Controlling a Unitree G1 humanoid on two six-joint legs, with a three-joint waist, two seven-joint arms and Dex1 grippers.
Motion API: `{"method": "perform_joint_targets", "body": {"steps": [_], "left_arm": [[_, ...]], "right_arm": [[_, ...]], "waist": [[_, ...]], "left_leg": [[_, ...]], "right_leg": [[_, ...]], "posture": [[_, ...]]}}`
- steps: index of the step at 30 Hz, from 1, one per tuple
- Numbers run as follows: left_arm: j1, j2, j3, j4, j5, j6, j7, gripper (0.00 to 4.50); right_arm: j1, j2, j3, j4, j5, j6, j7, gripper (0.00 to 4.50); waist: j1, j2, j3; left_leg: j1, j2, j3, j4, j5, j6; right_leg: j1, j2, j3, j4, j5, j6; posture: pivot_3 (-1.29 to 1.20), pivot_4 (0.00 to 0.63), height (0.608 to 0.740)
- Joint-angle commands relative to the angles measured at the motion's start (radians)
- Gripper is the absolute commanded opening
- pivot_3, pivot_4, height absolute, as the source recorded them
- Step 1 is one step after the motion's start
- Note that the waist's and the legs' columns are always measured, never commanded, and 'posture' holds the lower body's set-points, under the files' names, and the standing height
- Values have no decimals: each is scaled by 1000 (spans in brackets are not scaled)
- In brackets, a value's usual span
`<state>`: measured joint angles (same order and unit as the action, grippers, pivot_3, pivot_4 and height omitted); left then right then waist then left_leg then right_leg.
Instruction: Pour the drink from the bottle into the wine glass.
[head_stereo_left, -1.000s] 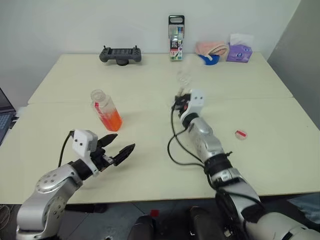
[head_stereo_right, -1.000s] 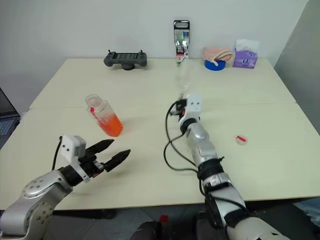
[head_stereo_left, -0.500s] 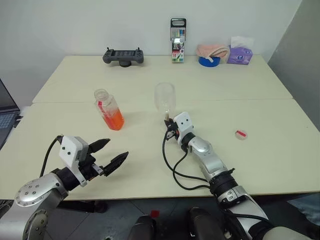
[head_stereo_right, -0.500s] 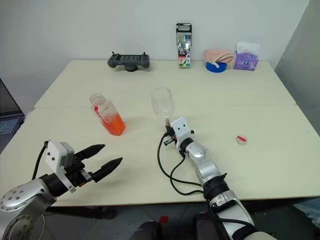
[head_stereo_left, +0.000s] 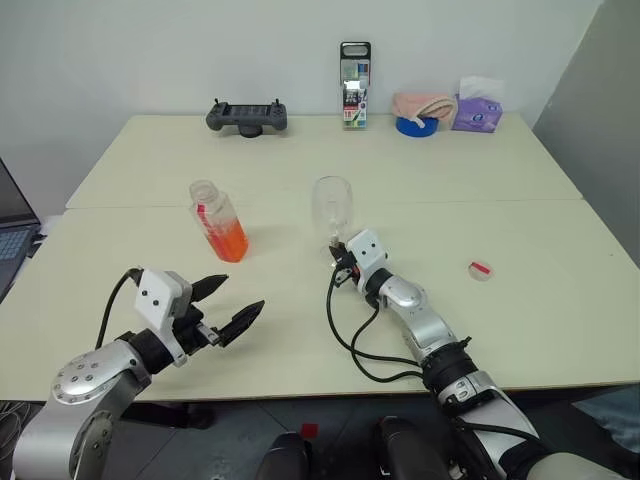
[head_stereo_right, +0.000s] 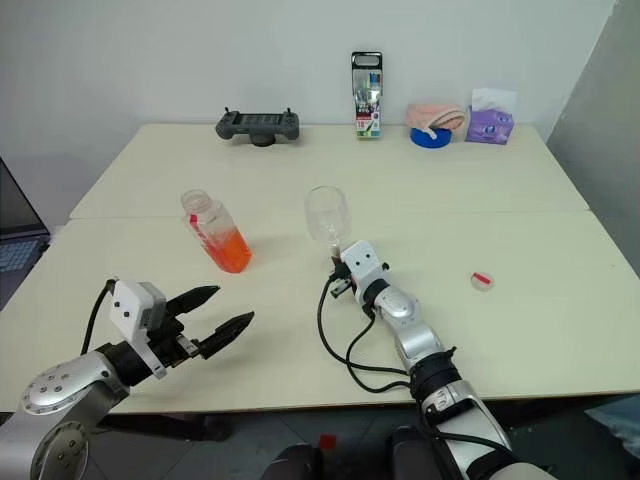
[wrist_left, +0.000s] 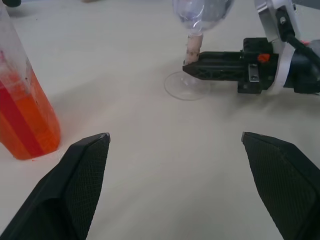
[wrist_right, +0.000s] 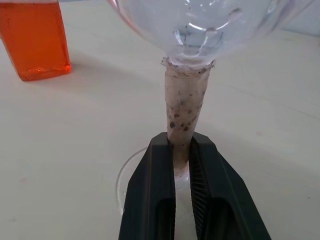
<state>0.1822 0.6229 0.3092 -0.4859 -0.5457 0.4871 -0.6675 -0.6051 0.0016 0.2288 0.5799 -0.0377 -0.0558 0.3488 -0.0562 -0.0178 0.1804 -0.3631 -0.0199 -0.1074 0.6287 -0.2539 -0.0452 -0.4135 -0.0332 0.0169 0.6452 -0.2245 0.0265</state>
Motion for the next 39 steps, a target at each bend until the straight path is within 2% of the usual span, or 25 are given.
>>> {"method": "perform_joint_targets", "body": {"steps": [1, 3, 11, 12, 15, 19, 24, 27, 31, 34, 37, 39], "left_arm": [[-15, -3, -3, 4, 10, -32, -5, 4500], [-20, -2, -8, 9, 11, -33, -6, 4500], [-27, 0, -13, 33, 19, -41, -12, 4500], [-27, 0, -14, 37, 21, -43, -12, 4500], [-32, -2, -15, 51, 24, -46, -11, 4500], [-37, -30, 5, 99, 42, -76, 23, 4500], [-29, -89, 35, 166, 145, -237, 94, 4500], [-64, -122, 79, 234, 173, -339, 143, 4500], [-83, -127, 89, 263, 173, -387, 142, 4500], [-136, -107, 98, 281, 155, -356, 153, 4500], [-180, -90, 92, 299, 157, -335, 152, 4500], [-232, -74, 86, 322, 164, -317, 159, 4500]], "right_arm": [[25, -6, 15, 39, -18, 66, 24, 860], [28, -9, 14, 39, -20, 73, 30, 1424], [37, -18, 21, 11, -44, 90, 45, 4372], [36, -22, 25, 7, -48, 92, 50, 4477], [36, -32, 29, -12, -50, 108, 63, 4477], [63, -82, 26, -136, -24, 189, 141, 4477], [159, -192, 15, -430, 8, 302, 220, 4477], [223, -345, -42, -686, 91, 415, 349, 4477], [266, -587, -219, -932, 303, 672, 506, 4477], [159, -731, -401, -1007, 587, 895, 620, 4477], [46, -792, -457, -992, 730, 997, 653, 4477], [-35, -830, -436, -962, 744, 995, 681, 4477]], "waist": [[0, -1, 0], [0, -1, 0], [0, -3, -1], [0, -3, -1], [1, -3, -1], [4, -2, -1], [15, -3, -1], [25, -2, 2], [30, -3, 5], [30, -5, 8], [22, -6, 9], [22, -6, 9]], "left_leg": [[0, 0, 0, 0, 0, 0], [-1, 0, -1, 0, 0, 0], [0, 0, -1, 0, 0, 0], [0, 0, -1, 0, 0, 0], [0, 0, -1, 0, 0, 0], [0, -1, -1, 0, 0, 0], [-2, -1, -1, 0, 0, -1], [-2, -2, -1, 0, -1, -1], [-3, -2, -1, 1, -1, -1], [-4, -3, -1, 1, -1, -1], [-3, -2, 0, 1, -1, -1], [-2, 0, -1, 0, -1, -1]], "right_leg": [[0, 0, 0, 0, 0, 0], [0, 0, 0, 0, 0, 0], [1, 0, -1, 0, 0, 0], [1, 0, -1, 0, 0, 0], [1, 0, -1, -1, 0, 0], [1, -1, -1, -1, 0, 0], [0, -2, -1, -2, -1, 2], [0, -3, -1, -2, -1, 2], [0, -5, -1, -2, -2, 3], [0, -5, -1, -3, -2, 4], [1, -4, -2, -2, -1, 4], [1, -2, -3, -2, -1, 4]], "posture": [[0, 150, 740], [0, 150, 740], [0, 150, 740], [0, 150, 740], [0, 150, 740], [0, 150, 740], [0, 150, 740], [0, 150, 740], [0, 150, 740], [0, 150, 740], [0, 150, 740], [0, 150, 740]]}}
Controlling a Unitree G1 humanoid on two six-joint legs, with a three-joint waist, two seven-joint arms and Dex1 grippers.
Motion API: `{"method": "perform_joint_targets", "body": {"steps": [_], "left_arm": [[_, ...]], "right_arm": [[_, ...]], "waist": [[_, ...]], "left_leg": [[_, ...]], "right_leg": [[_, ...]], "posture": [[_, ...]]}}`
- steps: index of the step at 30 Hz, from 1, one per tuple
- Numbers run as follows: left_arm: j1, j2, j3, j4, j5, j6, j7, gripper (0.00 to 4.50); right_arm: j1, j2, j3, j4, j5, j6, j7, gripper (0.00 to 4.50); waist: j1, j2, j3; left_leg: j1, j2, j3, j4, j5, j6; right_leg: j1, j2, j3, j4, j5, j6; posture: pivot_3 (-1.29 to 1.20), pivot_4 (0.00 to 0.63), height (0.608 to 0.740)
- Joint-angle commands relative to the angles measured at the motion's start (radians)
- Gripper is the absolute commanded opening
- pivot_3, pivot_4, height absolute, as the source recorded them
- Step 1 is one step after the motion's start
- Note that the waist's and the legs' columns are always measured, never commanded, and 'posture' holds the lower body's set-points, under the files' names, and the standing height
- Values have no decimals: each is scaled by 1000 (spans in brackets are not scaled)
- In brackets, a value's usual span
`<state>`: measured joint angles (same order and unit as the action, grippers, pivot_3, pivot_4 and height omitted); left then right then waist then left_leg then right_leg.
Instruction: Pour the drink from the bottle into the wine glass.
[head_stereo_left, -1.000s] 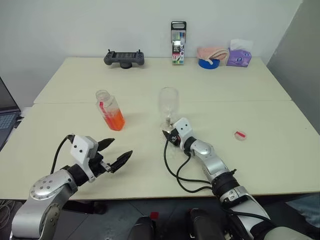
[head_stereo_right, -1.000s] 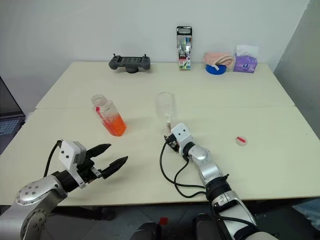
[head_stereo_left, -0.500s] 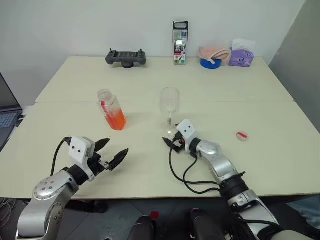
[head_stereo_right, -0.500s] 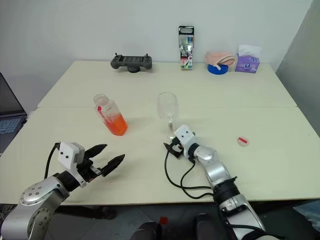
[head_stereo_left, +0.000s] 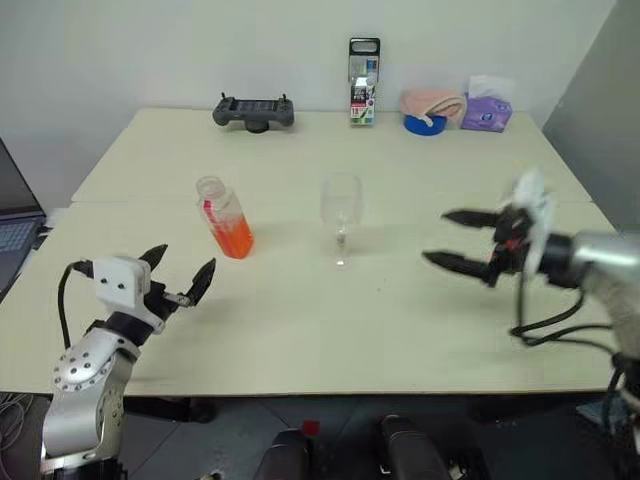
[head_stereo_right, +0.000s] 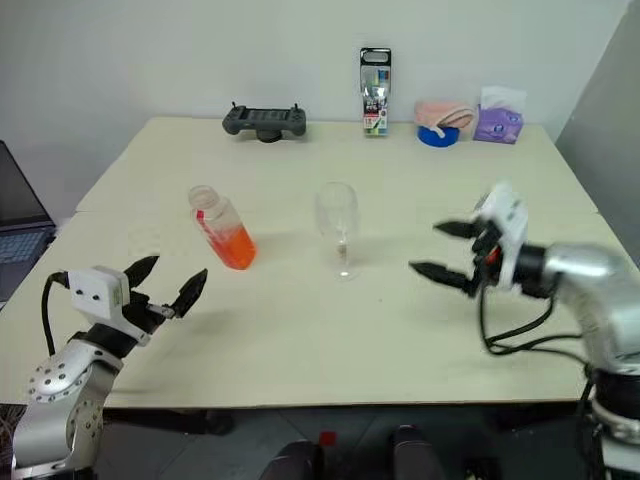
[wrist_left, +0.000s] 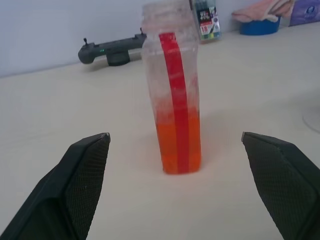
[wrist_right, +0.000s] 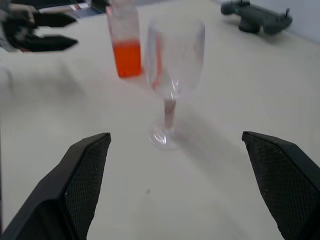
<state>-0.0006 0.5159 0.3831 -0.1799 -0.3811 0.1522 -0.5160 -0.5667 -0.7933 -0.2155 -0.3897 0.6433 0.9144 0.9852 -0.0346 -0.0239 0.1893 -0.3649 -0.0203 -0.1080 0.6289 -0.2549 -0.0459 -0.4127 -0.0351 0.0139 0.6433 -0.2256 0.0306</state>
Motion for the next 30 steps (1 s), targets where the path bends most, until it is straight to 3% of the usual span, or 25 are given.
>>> {"method": "perform_joint_targets", "body": {"steps": [1, 5, 11, 16, 30], "left_arm": [[-87, 38, 6, 30, -1, 28, 11, 4500], [-170, 32, -24, 47, -14, 69, 8, 4500], [-226, 43, -68, 94, 13, 71, -16, 4500], [-311, 38, -97, 211, 69, -14, -15, 4500], [-521, -28, -149, 509, 100, -127, -33, 4500]], "right_arm": [[-125, -45, 19, 20, 71, 23, 51, 4477], [-230, -45, 40, 36, 108, 16, 52, 4477], [-261, -41, 54, -1, 139, 19, 26, 4477], [-237, -58, 63, -27, 134, 3, 9, 4477], [-219, -80, 87, -36, 128, -5, -12, 4477]], "waist": [[2, 0, 1], [5, 0, 2], [7, 0, 1], [10, 0, 1], [9, 0, 1]], "left_leg": [[0, 0, -1, 0, 0, 0], [-3, -1, 0, 0, 0, 0], [-9, -3, 1, 1, -2, -3], [-14, -2, -1, 3, -2, -3], [-16, -3, -1, 9, -2, -3]], "right_leg": [[0, 0, -1, 0, 0, 0], [-2, -1, 0, -1, 0, 1], [-6, -3, 1, -2, -1, 3], [-11, -3, -1, -1, 2, -1], [-10, -3, 0, 0, 1, 5]], "posture": [[0, 150, 740], [0, 150, 740], [0, 150, 740], [0, 150, 740], [0, 150, 740]]}}
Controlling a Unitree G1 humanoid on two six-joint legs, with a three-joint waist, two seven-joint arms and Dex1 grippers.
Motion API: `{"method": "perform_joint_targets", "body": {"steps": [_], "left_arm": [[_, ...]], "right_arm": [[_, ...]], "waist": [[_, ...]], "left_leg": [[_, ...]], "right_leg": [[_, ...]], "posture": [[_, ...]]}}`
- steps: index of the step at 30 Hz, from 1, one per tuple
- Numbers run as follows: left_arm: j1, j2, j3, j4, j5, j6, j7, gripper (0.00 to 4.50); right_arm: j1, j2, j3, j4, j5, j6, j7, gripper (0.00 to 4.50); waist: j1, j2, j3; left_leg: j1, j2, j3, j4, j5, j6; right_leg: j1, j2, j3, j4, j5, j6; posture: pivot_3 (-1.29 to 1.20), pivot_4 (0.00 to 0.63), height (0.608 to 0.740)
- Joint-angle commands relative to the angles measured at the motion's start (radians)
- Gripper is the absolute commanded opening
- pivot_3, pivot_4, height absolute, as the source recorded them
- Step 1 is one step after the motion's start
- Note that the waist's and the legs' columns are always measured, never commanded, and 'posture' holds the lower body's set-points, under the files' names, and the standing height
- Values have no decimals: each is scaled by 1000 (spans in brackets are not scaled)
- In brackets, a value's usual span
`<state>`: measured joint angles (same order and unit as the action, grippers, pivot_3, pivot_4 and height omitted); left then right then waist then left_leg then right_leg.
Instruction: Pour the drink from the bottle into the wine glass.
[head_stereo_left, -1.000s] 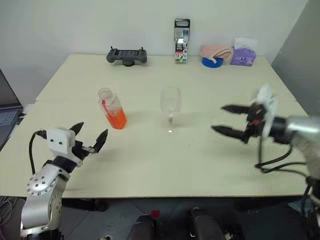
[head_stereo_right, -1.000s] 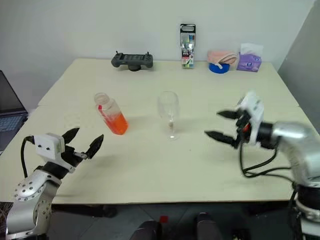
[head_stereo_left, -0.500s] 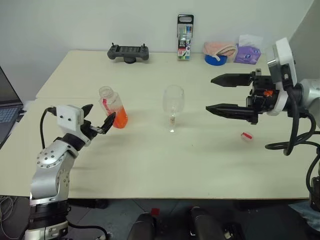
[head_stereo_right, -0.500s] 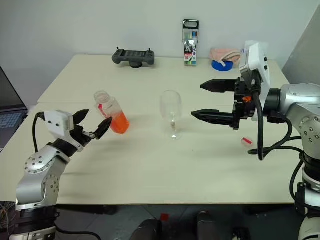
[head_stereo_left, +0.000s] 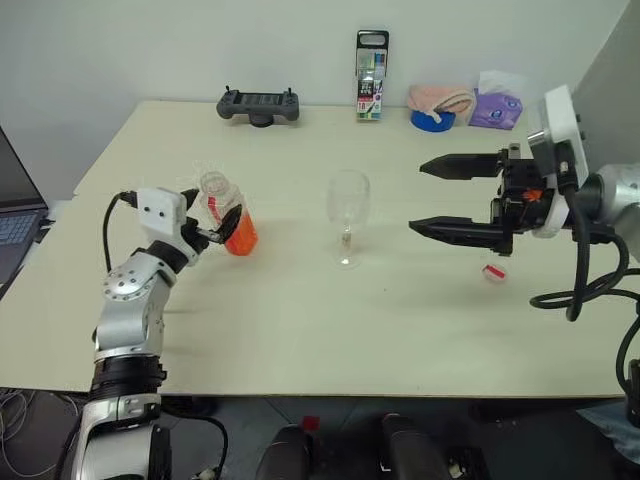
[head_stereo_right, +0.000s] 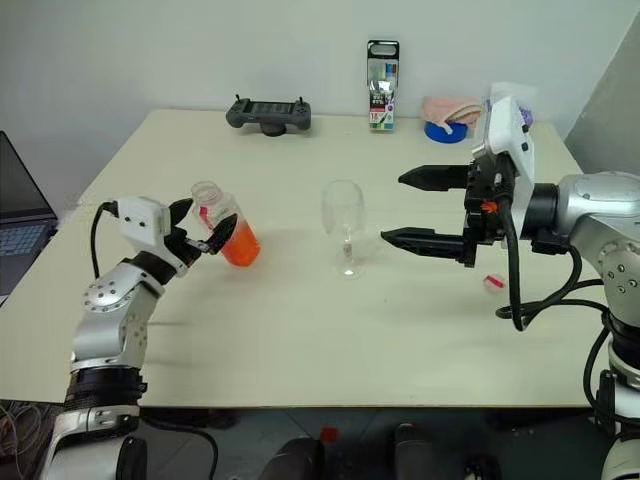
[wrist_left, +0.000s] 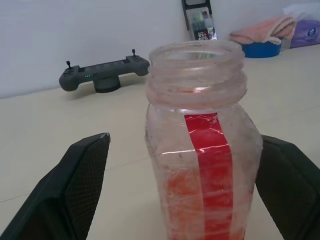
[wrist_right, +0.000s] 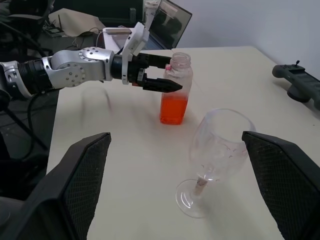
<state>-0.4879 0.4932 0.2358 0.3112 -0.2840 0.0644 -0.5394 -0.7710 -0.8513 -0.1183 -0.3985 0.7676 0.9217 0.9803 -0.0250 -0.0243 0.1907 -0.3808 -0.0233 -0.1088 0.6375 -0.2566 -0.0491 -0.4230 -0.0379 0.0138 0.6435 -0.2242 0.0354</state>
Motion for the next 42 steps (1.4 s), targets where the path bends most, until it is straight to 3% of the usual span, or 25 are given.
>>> {"method": "perform_joint_targets", "body": {"steps": [1, 9, 12, 18, 20, 25, 30, 37, 42], "left_arm": [[-43, -10, -2, 33, 3, -42, -8, 4500], [-122, -39, 4, 143, 12, -84, 22, 4500], [-136, -39, 0, 170, 17, -97, 16, 3920], [-138, -25, 4, 210, 22, -120, 6, 1965], [-142, -15, 8, 207, 19, -120, -4, 1674], [-206, 17, 54, 103, -81, 0, -37, 1672], [-303, 116, -84, 38, 21, -42, -190, 1671], [-470, 64, -142, 118, 22, -67, -280, 1670], [-564, 56, -225, 283, 126, -240, -354, 1662]], "right_arm": [[-15, -24, -6, -26, 4, -6, -10, 4477], [-25, -22, 5, -5, 6, 15, -49, 4477], [-16, -24, 12, -6, -2, 8, -53, 4500], [-10, -15, 15, -13, -21, -7, -85, 4500], [-3, -12, 11, -18, -42, -12, -118, 4500], [29, -23, -3, -59, -90, 8, -207, 4500], [150, 48, -149, -100, -64, -46, -302, 4500], [328, 138, -214, -202, -10, -29, -412, 4500], [392, 174, -182, -293, 11, -31, -468, 4500]], "waist": [[-1, 0, 0], [-1, 0, 0], [-1, 0, 0], [-2, 0, 0], [-3, 0, 0], [-3, 0, 0], [1, -4, 1], [13, -4, 1], [-1, -4, 2]], "left_leg": [[0, 0, 0, 1, 0, 0], [-1, 0, 0, 7, 0, 0], [-1, -1, 0, 7, 0, 0], [-1, 0, 0, 7, 0, 0], [-1, 0, 0, 7, 0, 0], [-2, 0, 0, 7, 0, 0], [-4, 0, -1, 7, 0, 0], [-3, -2, 0, 8, 0, 0], [-2, 0, 1, 8, 0, 1]], "right_leg": [[0, 0, 1, 0, 0, 0], [1, 0, 0, 1, 2, 2], [1, 0, 1, 1, 2, 3], [1, 0, 1, 2, 3, 2], [1, 0, 1, 2, 3, 2], [1, 0, 1, 2, 3, 2], [0, 1, 0, 1, 6, -2], [1, -1, 1, 1, 6, -1], [1, 2, 2, 2, 4, 3]], "posture": [[0, 150, 740], [0, 150, 740], [0, 150, 740], [0, 150, 740], [0, 150, 740], [0, 150, 740], [0, 150, 740], [0, 150, 740], [0, 150, 740]]}}
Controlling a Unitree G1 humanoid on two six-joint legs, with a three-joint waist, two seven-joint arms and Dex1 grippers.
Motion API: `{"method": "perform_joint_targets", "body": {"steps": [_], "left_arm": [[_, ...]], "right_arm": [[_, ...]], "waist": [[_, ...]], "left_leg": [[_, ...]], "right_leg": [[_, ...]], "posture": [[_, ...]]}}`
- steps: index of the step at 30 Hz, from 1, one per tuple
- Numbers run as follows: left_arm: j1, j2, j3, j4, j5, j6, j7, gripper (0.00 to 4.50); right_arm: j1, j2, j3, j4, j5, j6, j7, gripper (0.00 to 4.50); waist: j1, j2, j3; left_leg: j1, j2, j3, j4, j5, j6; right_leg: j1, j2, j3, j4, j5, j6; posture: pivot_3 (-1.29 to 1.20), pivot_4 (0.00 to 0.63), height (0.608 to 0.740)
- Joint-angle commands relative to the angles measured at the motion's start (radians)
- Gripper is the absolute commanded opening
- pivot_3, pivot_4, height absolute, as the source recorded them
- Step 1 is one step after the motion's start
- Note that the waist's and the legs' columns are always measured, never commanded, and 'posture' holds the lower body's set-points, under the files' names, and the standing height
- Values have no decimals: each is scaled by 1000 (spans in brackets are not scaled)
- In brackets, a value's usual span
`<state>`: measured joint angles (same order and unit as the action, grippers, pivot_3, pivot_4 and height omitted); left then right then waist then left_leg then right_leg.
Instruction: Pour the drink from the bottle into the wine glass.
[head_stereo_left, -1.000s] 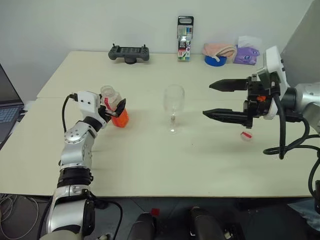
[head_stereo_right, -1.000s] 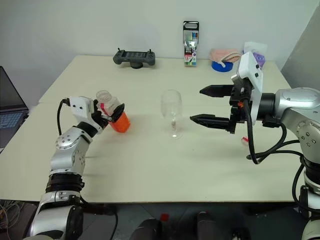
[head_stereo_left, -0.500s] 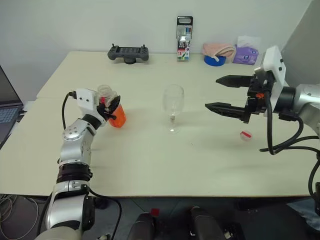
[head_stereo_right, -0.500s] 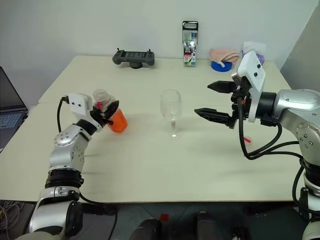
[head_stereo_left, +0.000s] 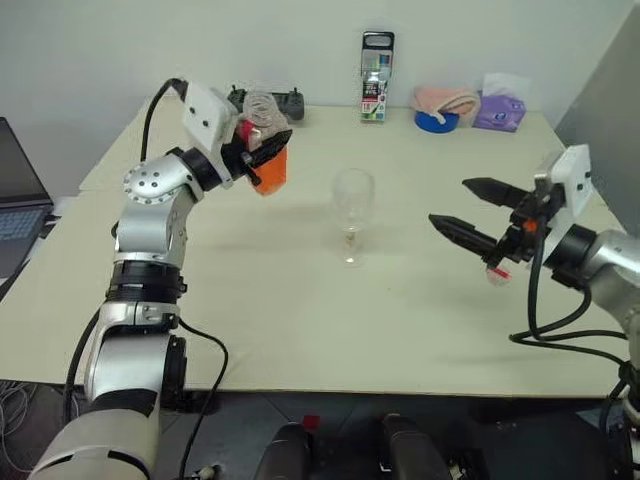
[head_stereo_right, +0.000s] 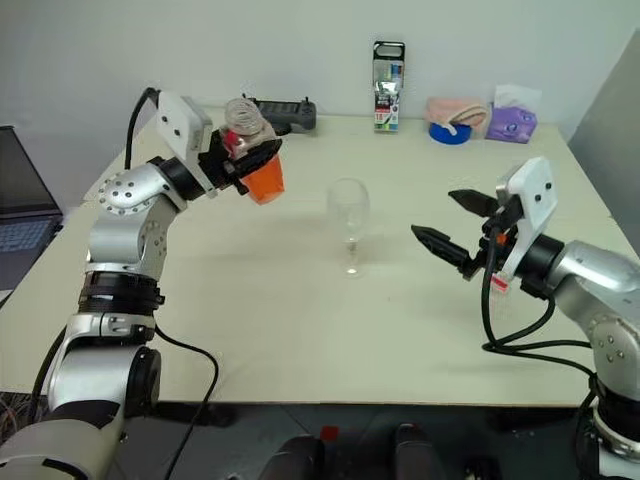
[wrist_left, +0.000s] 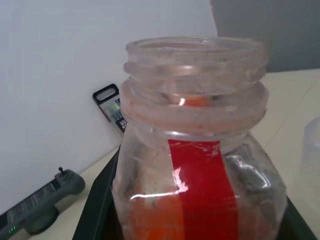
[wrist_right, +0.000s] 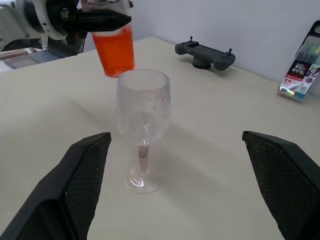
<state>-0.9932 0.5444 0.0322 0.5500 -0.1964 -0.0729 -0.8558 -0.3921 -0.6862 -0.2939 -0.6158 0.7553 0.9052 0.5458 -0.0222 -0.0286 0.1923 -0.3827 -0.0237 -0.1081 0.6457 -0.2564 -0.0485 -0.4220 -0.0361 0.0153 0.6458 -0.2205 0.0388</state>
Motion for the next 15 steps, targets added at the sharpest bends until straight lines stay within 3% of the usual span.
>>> {"method": "perform_joint_targets", "body": {"steps": [1, 15], "left_arm": [[-80, 7, -51, 95, 88, -159, -30, 1662], [-295, -45, -202, 536, 411, -626, 207, 1661]], "right_arm": [[19, 14, 2, -85, 3, -6, -71, 4500], [25, 19, 15, -65, -90, -38, -188, 4500]], "waist": [[-5, 0, 0], [-5, 0, 0]], "left_leg": [[0, 0, 0, 0, 0, 0], [-1, -1, 0, 0, 0, 0]], "right_leg": [[0, 0, 0, 0, 0, 0], [0, -1, 0, -1, 0, 0]], "posture": [[0, 150, 740], [0, 150, 740]]}}
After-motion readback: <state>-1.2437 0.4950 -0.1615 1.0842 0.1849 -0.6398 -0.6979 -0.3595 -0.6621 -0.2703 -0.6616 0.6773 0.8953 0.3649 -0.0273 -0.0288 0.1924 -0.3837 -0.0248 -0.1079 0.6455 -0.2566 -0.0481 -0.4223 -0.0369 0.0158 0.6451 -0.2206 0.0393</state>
